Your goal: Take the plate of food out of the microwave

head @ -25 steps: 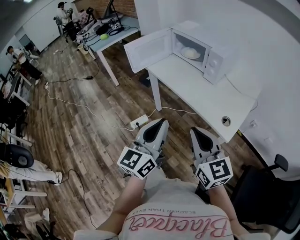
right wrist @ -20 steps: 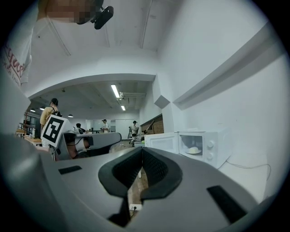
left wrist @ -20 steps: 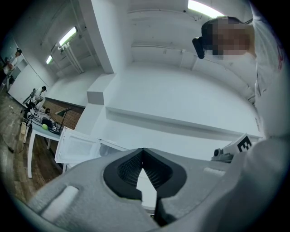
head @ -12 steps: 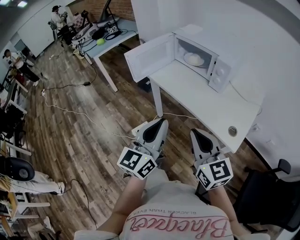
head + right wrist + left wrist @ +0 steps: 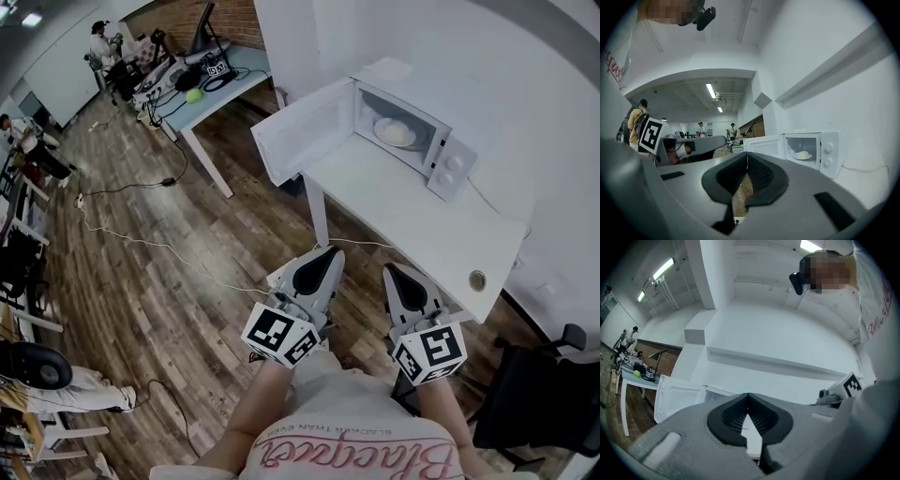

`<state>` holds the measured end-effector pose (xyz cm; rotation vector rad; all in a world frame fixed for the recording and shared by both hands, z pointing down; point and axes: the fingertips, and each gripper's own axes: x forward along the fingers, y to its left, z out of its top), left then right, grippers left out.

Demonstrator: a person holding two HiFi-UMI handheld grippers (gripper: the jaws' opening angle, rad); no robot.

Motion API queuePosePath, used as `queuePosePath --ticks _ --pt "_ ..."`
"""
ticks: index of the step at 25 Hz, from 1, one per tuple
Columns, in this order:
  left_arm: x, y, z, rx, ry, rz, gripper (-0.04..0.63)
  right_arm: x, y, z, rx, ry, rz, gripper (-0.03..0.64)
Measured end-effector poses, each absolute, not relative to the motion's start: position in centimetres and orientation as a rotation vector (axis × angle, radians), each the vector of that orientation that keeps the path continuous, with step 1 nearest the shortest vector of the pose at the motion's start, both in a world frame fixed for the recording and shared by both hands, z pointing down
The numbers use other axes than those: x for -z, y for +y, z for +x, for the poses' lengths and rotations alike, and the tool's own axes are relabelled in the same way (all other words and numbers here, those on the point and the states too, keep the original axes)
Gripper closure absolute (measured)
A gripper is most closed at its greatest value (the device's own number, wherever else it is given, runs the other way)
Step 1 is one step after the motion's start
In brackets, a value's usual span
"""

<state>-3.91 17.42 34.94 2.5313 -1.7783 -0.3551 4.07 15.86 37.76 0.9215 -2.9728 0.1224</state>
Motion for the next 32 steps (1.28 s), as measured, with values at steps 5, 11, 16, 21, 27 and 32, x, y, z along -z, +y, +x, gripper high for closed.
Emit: queuePosePath --ticks 5,11,16,21,27,32 --pt "-34.3 16.1 -5.8 0.31 -1.739 2.601 0.592 -37.3 14.9 1.3 -0.118 -2.962 0.969 0.604" --pt "-34.4 14.7 -8.3 0.302 -1.701 2.628 0.592 -37.1 13.8 -1.7 -0.097 -2.945 1.003 0.604" --pt "-34.7 13.4 -9.5 0.311 -1.652 2.646 0.592 -37.5 12.7 -3.1 -0.098 -2.914 1.047 0.604" --pt "-34.3 12.7 -10.7 0.34 -1.613 2.661 0.592 -37.4 12.4 -4.7 -0.077 -2.921 1.042 0.606" --pt "-34.5 10.5 -10.5 0.295 -1.621 2.698 0.592 -37.8 10.8 -3.9 -0.102 -2.868 1.143 0.606" --pt "-34.7 8.6 -9.5 0.278 -1.582 2.726 0.592 -37.8 9.0 -3.1 -0.102 -2.859 1.174 0.606"
